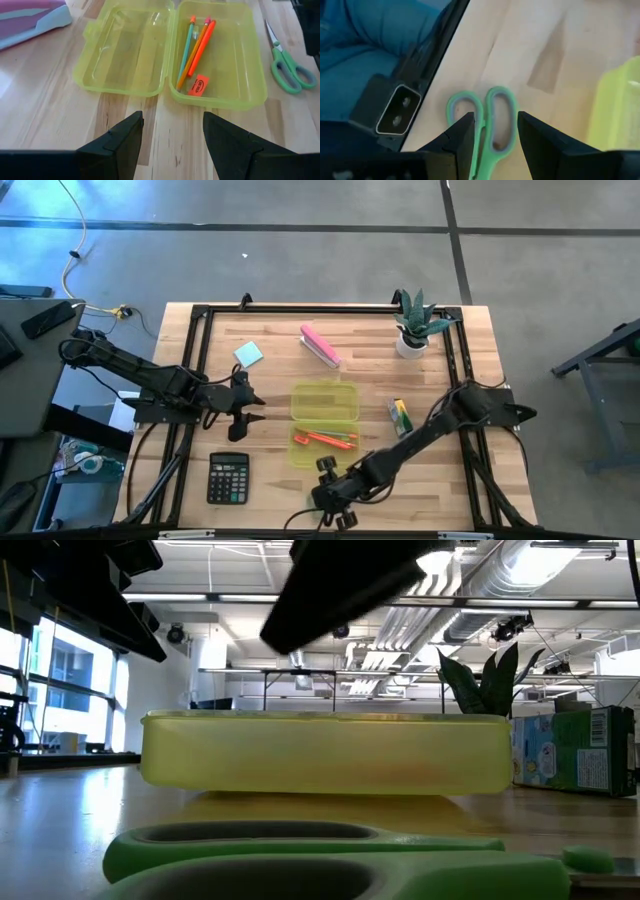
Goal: Pack school essentials
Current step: Put the green scissors into the yellow supply box
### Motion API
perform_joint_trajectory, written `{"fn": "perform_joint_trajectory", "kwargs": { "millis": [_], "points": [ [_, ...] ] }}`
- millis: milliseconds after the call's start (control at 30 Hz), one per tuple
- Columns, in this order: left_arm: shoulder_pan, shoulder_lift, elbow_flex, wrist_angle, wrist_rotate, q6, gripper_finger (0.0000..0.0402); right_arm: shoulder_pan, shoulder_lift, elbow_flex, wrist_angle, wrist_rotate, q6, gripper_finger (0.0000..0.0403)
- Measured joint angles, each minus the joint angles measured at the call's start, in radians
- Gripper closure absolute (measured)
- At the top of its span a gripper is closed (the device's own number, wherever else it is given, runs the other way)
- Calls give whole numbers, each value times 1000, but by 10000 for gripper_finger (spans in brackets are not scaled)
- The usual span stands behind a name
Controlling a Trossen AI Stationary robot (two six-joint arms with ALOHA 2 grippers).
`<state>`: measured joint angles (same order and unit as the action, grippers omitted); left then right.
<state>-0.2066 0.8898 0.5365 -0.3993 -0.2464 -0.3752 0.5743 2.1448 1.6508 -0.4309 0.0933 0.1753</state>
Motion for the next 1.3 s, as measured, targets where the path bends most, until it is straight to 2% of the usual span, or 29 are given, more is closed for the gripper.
{"fn": "perform_joint_trajectory", "kwargs": {
  "millis": [333, 667, 933, 1133, 1300],
  "points": [
    [0, 0, 0, 0, 0, 0, 206, 0, 49, 0, 26, -10, 0, 261],
    [0, 0, 0, 0, 0, 0, 206, -14, 92, 0, 57, -88, -23, 261],
    [0, 0, 0, 0, 0, 0, 206, -33, 99, -2, 59, -95, -26, 261],
    [0, 0, 0, 0, 0, 0, 206, -45, 100, -47, 126, -148, -19, 261],
    [0, 0, 0, 0, 0, 0, 206, -48, 99, -70, 140, -150, 4, 261]
  ]
}}
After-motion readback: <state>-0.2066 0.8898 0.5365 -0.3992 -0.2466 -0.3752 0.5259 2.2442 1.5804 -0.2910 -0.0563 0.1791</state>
